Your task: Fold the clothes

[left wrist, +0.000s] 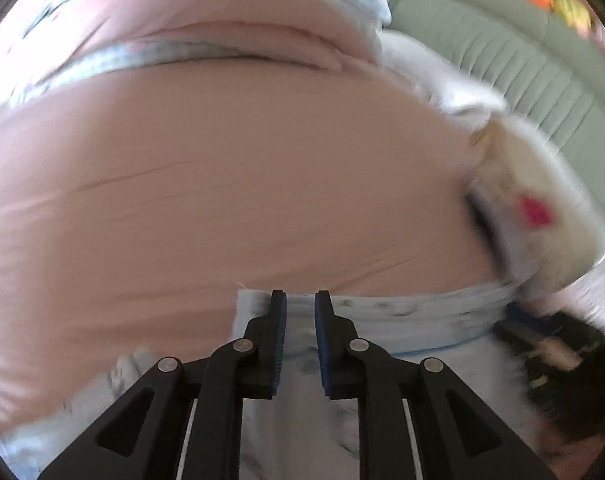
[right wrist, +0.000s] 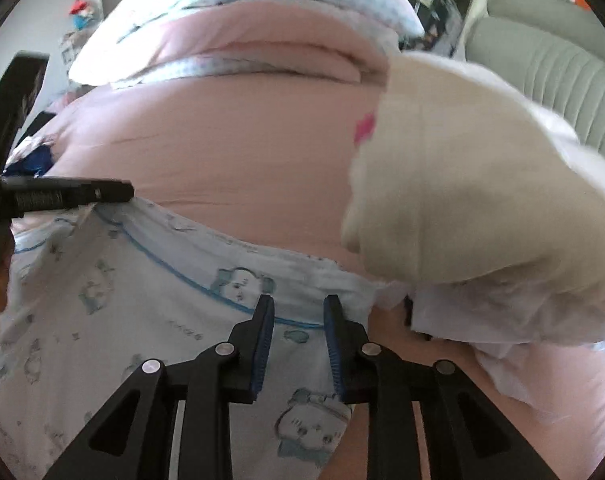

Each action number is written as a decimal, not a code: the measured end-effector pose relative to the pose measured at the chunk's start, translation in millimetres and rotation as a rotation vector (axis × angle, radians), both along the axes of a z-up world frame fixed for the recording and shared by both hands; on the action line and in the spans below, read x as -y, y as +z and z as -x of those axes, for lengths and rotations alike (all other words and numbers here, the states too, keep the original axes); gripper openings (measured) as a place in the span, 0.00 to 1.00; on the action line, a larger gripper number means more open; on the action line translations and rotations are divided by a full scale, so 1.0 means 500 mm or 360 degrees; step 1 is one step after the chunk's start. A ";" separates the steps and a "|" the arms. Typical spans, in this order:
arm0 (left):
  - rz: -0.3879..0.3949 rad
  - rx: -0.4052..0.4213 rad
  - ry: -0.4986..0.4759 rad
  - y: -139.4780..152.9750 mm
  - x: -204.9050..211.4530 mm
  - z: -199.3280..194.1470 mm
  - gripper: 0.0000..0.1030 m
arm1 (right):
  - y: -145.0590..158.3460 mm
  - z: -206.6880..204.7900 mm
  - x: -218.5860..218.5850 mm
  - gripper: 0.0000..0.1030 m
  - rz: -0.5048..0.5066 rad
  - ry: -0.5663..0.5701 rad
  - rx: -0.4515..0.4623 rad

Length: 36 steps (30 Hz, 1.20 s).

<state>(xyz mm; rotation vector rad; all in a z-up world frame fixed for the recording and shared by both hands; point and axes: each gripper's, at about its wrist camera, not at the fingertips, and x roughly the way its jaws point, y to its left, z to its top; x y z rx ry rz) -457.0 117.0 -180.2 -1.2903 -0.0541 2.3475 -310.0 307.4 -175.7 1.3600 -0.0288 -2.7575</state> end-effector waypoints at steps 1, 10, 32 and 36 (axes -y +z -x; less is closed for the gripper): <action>0.0014 -0.0020 -0.0035 0.016 0.004 -0.033 0.13 | 0.012 -0.012 0.004 0.26 0.0020 0.0015 0.0001; 0.0197 0.0176 -0.0177 -0.044 0.021 -0.344 0.16 | 0.002 -0.256 0.059 0.27 0.0379 0.0208 0.0380; 0.0351 -0.0113 -0.0105 -0.033 0.082 -0.637 0.46 | 0.022 -0.418 0.131 0.45 0.0236 0.0351 0.0355; 0.0343 -0.0133 -0.0103 -0.031 0.087 -0.641 0.09 | 0.024 -0.427 0.126 0.45 0.0236 0.0326 0.0357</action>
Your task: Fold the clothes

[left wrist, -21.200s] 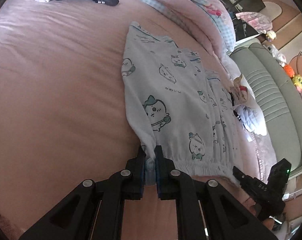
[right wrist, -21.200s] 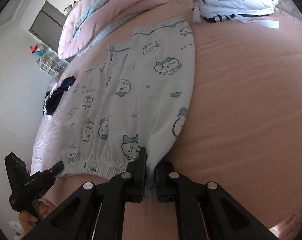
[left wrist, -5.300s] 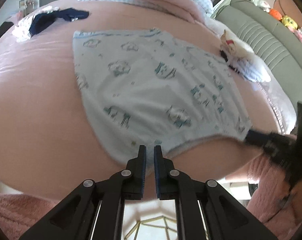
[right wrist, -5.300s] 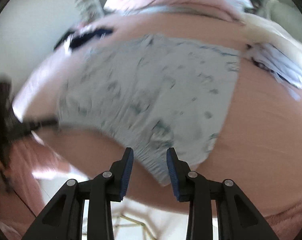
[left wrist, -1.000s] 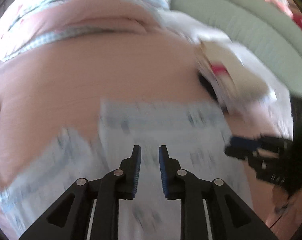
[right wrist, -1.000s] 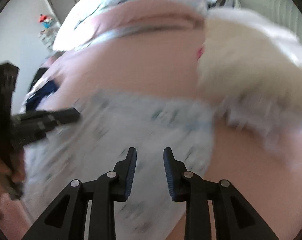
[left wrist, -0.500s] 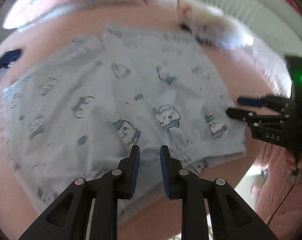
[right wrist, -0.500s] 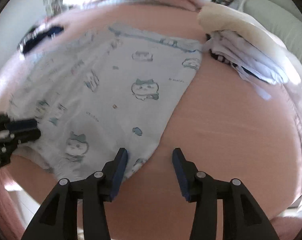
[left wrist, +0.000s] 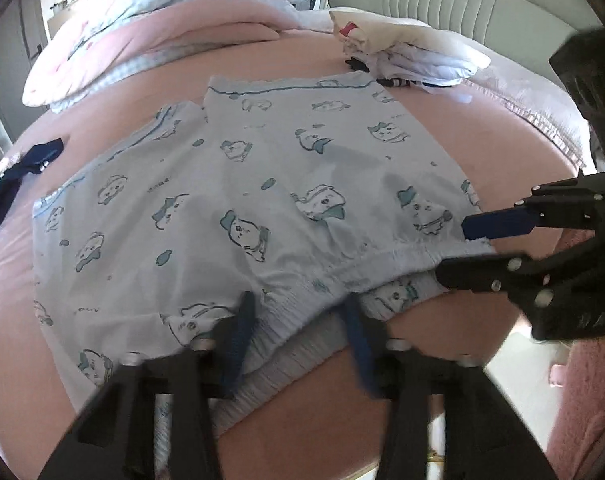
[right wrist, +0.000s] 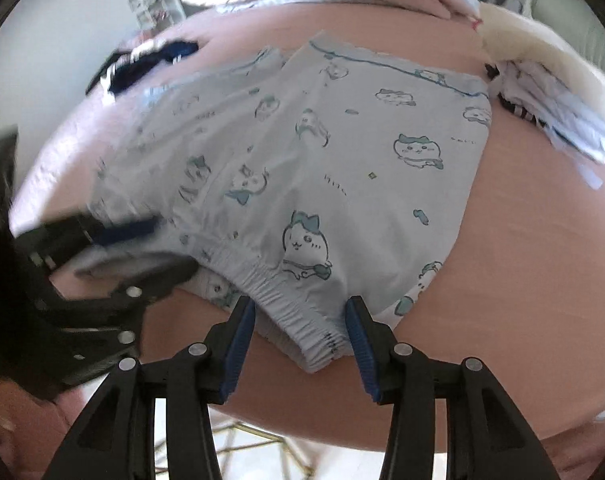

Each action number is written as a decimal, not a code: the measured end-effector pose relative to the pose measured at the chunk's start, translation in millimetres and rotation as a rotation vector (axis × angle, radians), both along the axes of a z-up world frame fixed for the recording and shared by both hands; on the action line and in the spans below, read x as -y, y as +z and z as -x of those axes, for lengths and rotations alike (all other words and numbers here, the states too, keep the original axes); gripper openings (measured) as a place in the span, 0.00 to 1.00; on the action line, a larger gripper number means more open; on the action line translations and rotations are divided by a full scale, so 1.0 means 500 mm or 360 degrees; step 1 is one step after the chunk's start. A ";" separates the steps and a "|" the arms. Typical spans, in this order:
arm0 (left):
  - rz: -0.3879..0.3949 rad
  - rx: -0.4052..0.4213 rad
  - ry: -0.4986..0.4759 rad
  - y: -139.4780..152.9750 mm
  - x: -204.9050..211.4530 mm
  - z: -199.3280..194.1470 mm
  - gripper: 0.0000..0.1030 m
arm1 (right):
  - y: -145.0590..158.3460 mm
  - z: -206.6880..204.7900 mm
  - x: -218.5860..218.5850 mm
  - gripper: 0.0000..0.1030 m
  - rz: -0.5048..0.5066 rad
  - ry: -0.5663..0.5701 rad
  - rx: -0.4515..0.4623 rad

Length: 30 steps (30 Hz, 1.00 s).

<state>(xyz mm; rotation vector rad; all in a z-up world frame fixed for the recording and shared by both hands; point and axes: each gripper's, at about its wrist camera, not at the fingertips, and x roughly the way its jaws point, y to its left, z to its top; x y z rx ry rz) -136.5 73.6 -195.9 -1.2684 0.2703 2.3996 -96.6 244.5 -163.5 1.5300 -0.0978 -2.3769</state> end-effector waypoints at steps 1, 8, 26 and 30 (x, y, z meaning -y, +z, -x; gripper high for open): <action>-0.0002 -0.0005 0.0000 0.000 0.001 -0.001 0.08 | 0.002 -0.004 -0.005 0.45 0.0008 -0.0010 -0.0004; -0.0021 -0.0003 -0.0028 0.006 0.016 -0.011 0.07 | 0.020 -0.003 -0.037 0.46 0.0114 -0.0130 -0.0051; -0.0093 0.0145 0.0036 -0.011 0.049 0.000 0.08 | 0.037 0.000 -0.010 0.48 0.0021 -0.0062 -0.0167; -0.0066 0.0110 0.0063 -0.019 0.039 0.016 0.08 | -0.018 0.022 0.045 0.48 -0.0135 0.0084 -0.0062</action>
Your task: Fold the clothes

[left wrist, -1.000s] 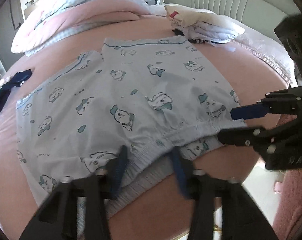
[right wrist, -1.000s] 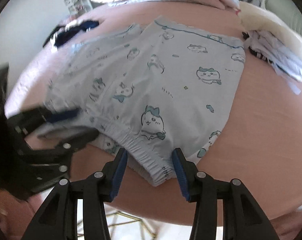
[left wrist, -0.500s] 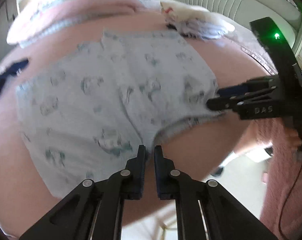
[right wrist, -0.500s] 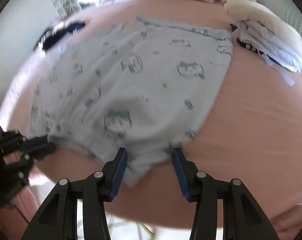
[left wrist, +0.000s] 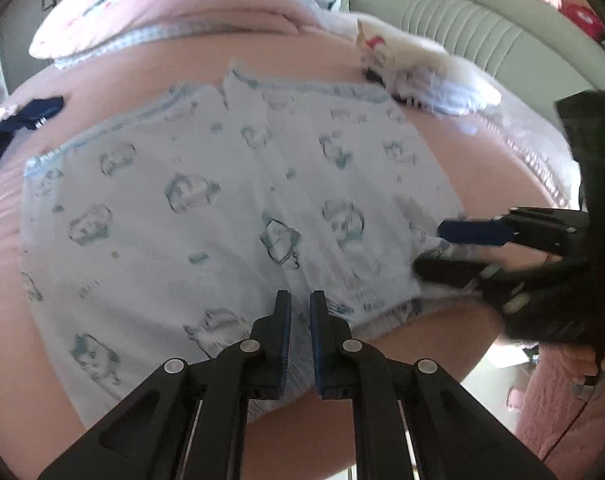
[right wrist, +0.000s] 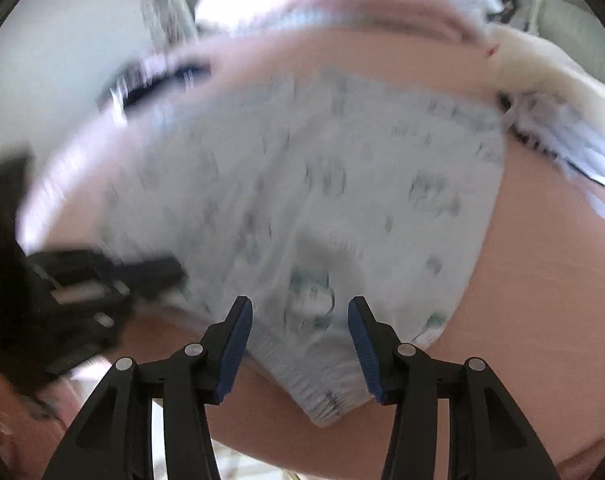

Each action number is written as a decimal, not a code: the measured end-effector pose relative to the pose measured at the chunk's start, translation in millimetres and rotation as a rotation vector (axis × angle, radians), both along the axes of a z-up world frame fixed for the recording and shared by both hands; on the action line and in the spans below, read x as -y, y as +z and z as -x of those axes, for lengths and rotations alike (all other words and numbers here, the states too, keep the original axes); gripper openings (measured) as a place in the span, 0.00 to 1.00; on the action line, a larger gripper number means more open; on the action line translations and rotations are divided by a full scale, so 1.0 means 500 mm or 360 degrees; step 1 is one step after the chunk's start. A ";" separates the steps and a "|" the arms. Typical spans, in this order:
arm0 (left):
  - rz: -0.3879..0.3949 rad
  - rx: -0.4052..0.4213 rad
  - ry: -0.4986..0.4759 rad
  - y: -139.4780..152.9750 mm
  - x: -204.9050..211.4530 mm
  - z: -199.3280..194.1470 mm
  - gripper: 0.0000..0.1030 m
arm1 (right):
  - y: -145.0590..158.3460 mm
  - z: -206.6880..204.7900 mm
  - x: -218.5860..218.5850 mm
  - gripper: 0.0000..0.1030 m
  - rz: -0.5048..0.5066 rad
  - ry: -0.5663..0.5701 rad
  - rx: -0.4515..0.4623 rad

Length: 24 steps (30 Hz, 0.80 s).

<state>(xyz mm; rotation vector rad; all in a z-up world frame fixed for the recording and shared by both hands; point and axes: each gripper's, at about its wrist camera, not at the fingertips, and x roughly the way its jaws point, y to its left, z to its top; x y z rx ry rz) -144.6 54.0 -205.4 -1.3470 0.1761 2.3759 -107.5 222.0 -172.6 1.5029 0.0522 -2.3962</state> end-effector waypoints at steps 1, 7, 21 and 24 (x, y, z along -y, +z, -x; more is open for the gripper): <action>0.0007 -0.0009 0.0007 -0.002 -0.003 0.004 0.08 | -0.013 -0.002 0.003 0.48 -0.0051 0.0014 0.0024; 0.0057 0.0023 0.0230 0.012 0.081 -0.002 0.08 | -0.017 -0.053 -0.038 0.50 -0.0172 0.0057 0.0076; -0.0103 0.0030 0.0075 0.003 -0.015 -0.018 0.08 | -0.015 -0.018 -0.071 0.52 0.0159 -0.0233 0.0049; -0.0088 0.0126 0.0083 0.010 0.007 -0.024 0.08 | -0.023 -0.039 -0.054 0.53 0.0028 -0.0157 0.0107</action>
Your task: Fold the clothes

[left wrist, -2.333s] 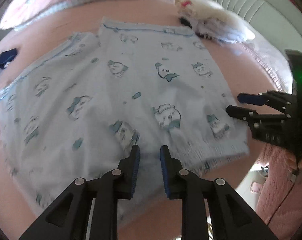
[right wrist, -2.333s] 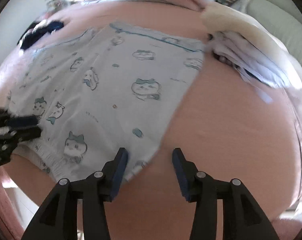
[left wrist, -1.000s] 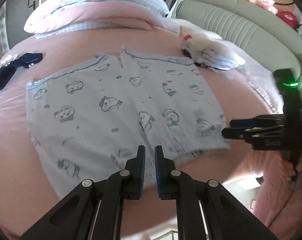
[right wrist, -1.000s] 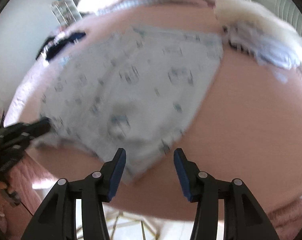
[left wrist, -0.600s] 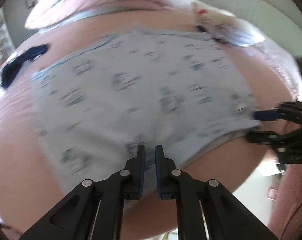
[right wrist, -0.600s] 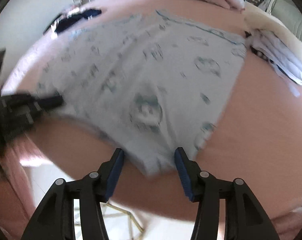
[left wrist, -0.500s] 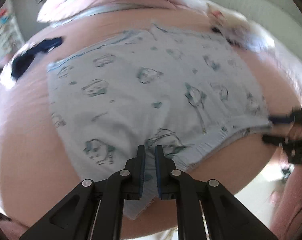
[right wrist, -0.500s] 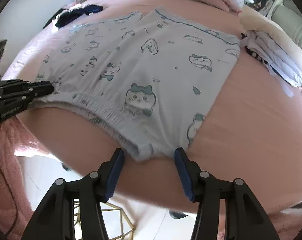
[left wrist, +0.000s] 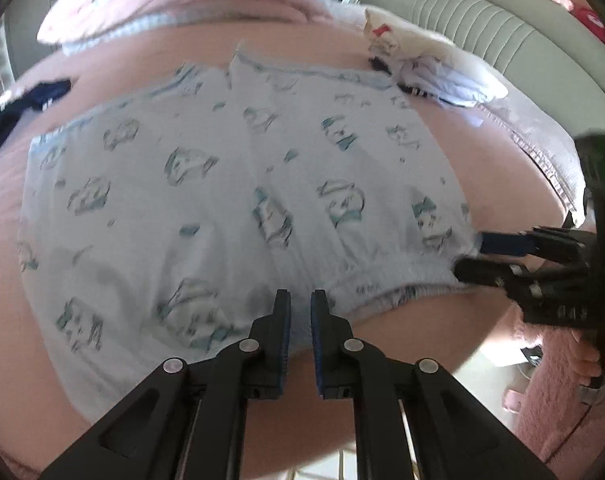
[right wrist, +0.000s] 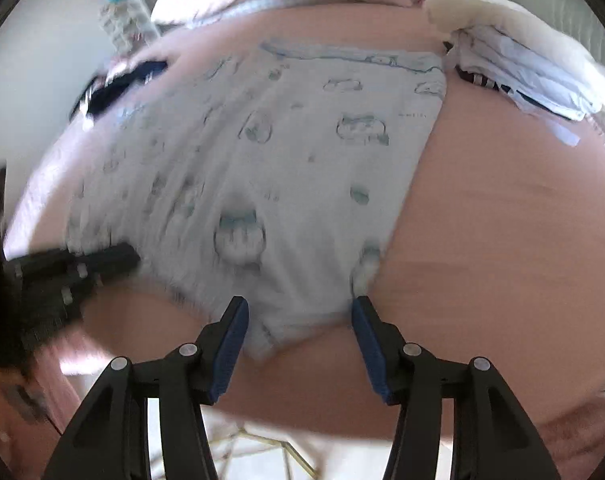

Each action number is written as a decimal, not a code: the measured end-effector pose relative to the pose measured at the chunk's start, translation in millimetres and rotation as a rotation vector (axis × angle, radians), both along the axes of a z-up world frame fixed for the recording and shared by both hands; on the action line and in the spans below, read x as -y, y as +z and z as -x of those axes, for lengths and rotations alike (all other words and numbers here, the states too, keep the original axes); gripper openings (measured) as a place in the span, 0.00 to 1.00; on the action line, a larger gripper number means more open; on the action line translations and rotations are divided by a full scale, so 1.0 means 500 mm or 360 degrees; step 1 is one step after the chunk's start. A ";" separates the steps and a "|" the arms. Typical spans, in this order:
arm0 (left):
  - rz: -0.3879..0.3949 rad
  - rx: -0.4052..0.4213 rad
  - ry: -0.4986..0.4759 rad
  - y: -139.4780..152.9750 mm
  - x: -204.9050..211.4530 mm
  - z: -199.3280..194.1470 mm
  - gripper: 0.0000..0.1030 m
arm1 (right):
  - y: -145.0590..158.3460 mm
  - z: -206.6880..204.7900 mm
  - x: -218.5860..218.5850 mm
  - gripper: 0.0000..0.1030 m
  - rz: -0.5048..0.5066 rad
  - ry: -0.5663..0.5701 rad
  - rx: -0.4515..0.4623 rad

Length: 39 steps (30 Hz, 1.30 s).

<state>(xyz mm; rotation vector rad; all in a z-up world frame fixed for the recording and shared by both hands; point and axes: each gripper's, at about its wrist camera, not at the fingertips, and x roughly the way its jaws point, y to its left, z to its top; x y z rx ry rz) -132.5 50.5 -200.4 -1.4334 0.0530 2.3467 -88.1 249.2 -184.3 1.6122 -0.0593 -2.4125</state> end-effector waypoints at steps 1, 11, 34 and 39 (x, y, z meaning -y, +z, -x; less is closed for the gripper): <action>0.0004 0.0023 -0.0012 -0.001 0.005 -0.001 0.08 | 0.001 -0.011 0.004 0.53 -0.0020 0.0037 0.0008; -0.0213 -0.0120 -0.0091 0.054 -0.049 -0.009 0.12 | 0.002 0.013 -0.117 0.53 0.0676 -0.0327 0.0075; -0.0408 -0.0087 0.0534 0.041 0.262 0.002 0.26 | 0.090 0.239 0.246 0.05 0.0731 0.0129 0.0027; -0.0506 -0.0038 0.0536 0.030 0.278 0.007 0.26 | -0.052 0.257 0.405 0.09 0.0512 0.0271 0.0395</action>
